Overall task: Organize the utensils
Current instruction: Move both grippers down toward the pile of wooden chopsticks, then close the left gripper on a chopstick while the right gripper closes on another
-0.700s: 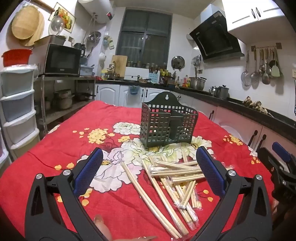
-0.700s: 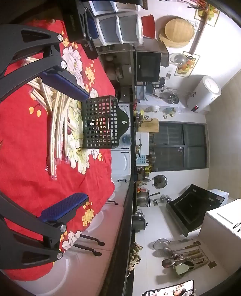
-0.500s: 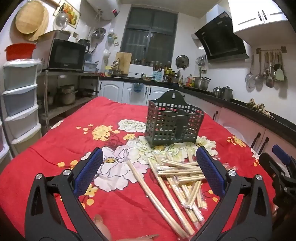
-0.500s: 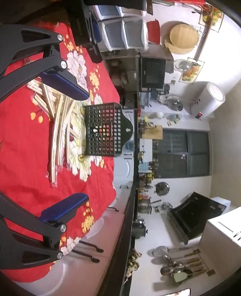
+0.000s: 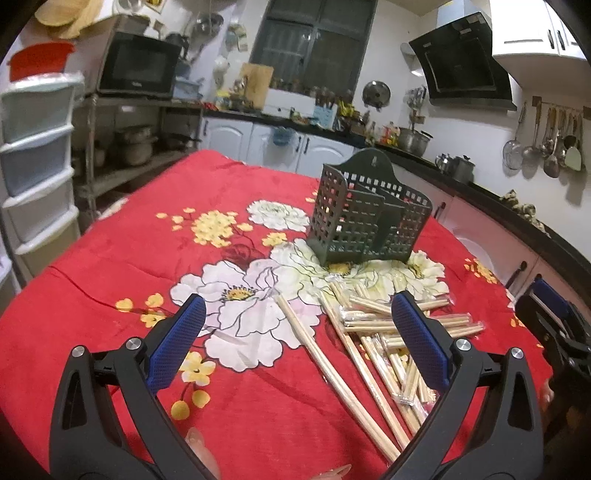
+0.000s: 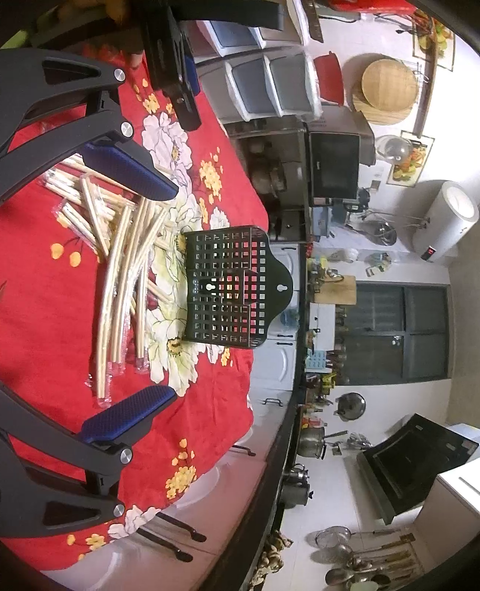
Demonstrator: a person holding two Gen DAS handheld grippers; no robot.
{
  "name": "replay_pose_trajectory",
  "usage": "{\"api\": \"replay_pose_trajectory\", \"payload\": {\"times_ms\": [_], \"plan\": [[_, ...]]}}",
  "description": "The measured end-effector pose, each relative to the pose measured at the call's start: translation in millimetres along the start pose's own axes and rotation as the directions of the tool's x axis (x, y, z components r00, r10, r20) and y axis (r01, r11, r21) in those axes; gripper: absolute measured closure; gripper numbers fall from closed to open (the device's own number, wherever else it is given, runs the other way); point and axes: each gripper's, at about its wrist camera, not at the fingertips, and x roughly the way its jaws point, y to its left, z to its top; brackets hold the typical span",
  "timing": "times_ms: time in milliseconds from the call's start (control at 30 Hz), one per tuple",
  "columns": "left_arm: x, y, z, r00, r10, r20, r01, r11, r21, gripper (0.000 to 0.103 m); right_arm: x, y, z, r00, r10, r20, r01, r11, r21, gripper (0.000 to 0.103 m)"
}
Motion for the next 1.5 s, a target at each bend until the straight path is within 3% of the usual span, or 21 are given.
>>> {"api": "replay_pose_trajectory", "payload": {"times_ms": [233,333,400,533,600,900,1133,1367,1500], "plan": [[29,5,13,0.993,0.009,-0.114,-0.010,1.000,-0.005,0.010,17,-9,20,1.000,-0.003,-0.026,0.003,1.000,0.005,0.006],[40,8,16,0.987,-0.036,-0.156,0.028,0.998,-0.049,0.011,28,-16,27,0.998,-0.005,-0.057,0.006,1.000,0.010,0.006],[49,10,18,0.981,-0.054,-0.188,0.044,0.997,-0.061,0.014,36,-22,30,0.996,-0.004,-0.087,0.006,1.000,0.025,0.006],[69,16,22,0.956,-0.106,-0.273,0.075,0.990,-0.123,0.032,49,-33,31,0.991,-0.010,-0.132,0.015,0.999,0.037,0.006],[77,16,23,0.945,-0.131,-0.300,0.092,0.986,-0.140,0.034,57,-40,31,0.987,-0.012,-0.162,0.020,0.999,0.046,0.008],[116,23,20,0.899,-0.153,-0.411,0.084,0.980,-0.183,0.050,101,-75,17,0.934,0.009,-0.356,0.044,0.989,0.142,0.033],[127,28,26,0.892,-0.158,-0.423,0.081,0.977,-0.195,0.055,132,-98,-6,0.873,0.080,-0.482,0.039,0.972,0.232,0.057],[136,32,29,0.896,-0.148,-0.419,0.077,0.980,-0.182,0.067,147,-106,-20,0.840,0.122,-0.528,0.039,0.958,0.285,0.066],[139,31,28,0.904,-0.124,-0.409,0.067,0.986,-0.151,0.073,152,-110,-24,0.837,0.151,-0.526,0.029,0.948,0.317,0.080]]}}
